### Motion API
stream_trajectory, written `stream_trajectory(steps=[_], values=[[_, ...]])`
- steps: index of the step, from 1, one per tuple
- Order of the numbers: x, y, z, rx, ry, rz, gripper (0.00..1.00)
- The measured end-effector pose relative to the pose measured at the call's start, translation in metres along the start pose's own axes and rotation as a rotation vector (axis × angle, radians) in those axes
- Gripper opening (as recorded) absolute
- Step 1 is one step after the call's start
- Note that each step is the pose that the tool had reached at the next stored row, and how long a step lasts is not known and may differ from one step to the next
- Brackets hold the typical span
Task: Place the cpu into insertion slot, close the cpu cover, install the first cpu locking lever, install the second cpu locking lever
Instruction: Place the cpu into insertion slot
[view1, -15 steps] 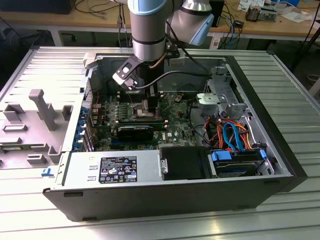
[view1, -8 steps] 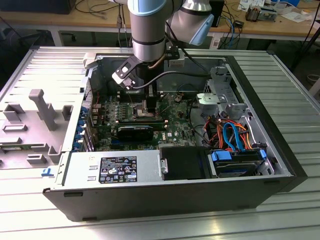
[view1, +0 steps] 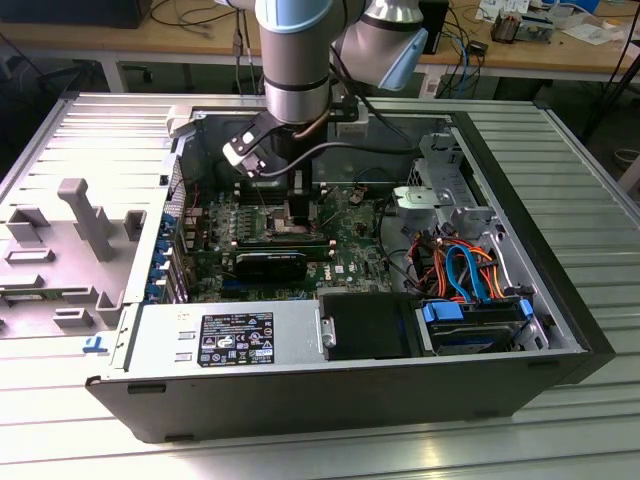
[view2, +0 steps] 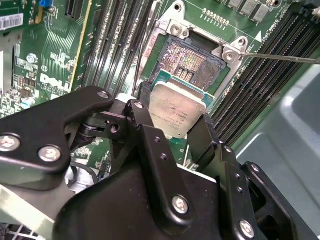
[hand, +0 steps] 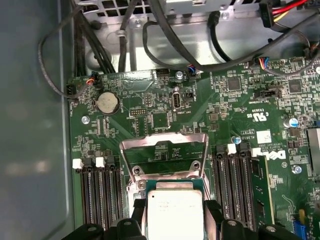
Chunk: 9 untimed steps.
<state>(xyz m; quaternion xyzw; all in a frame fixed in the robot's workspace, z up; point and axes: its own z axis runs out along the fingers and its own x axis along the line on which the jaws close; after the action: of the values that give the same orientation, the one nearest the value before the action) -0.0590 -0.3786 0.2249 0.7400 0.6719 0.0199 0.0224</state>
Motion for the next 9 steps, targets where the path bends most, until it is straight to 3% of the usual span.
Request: stream_trajectory(steps=[9], values=[[0.0022, -0.0007, 0.0015, -0.0001, -0.0035, 0.060, 0.54]])
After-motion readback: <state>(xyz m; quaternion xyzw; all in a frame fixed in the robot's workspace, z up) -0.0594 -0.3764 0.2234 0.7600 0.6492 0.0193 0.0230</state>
